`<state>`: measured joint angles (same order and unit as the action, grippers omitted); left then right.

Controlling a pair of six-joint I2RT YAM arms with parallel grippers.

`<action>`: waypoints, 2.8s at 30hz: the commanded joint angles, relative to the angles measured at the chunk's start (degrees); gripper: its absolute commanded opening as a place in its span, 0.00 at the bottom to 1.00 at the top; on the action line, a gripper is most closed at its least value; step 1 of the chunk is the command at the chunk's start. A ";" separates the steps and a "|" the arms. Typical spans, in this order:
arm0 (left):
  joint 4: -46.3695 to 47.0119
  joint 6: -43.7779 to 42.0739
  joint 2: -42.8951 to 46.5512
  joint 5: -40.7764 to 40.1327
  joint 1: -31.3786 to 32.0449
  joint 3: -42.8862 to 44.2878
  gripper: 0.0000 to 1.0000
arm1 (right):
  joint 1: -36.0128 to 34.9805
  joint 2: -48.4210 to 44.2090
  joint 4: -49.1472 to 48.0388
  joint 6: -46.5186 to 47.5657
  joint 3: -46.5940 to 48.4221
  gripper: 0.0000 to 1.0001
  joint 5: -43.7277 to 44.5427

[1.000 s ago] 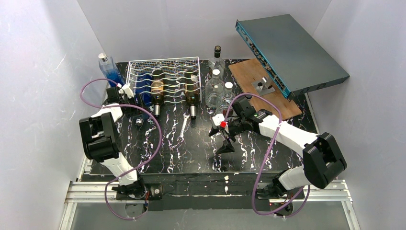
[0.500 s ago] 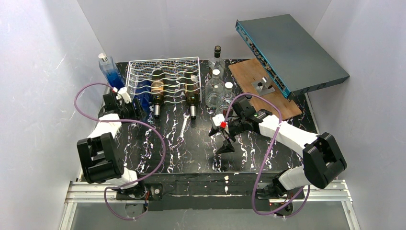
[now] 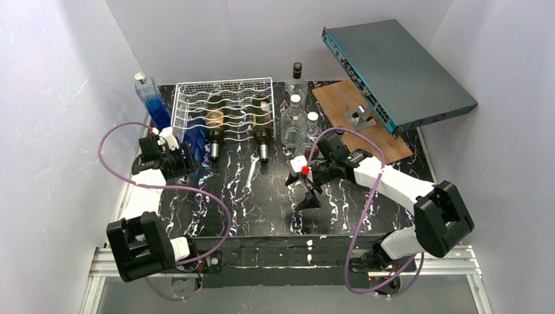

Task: Take the wine bottle off the wine rack
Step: Pick up the wine bottle from the wine rack, then place the wine bottle at the center of the board.

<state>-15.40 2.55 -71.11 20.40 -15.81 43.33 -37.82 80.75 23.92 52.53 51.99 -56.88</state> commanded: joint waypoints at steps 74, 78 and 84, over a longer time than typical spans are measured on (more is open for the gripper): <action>-35.56 22.64 21.43 13.05 17.10 25.14 0.00 | 0.91 -1.83 1.89 1.67 2.83 1.00 -0.44; -35.55 24.23 19.39 15.02 19.35 27.11 0.00 | 0.91 -3.29 1.70 0.83 3.39 1.00 -1.24; -35.51 26.45 17.30 17.45 24.33 29.01 0.00 | 0.82 -5.60 0.49 -2.39 5.91 1.00 -1.38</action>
<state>-57.71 28.08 -54.65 30.35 5.69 67.35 -37.15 77.89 25.43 52.27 53.82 -56.82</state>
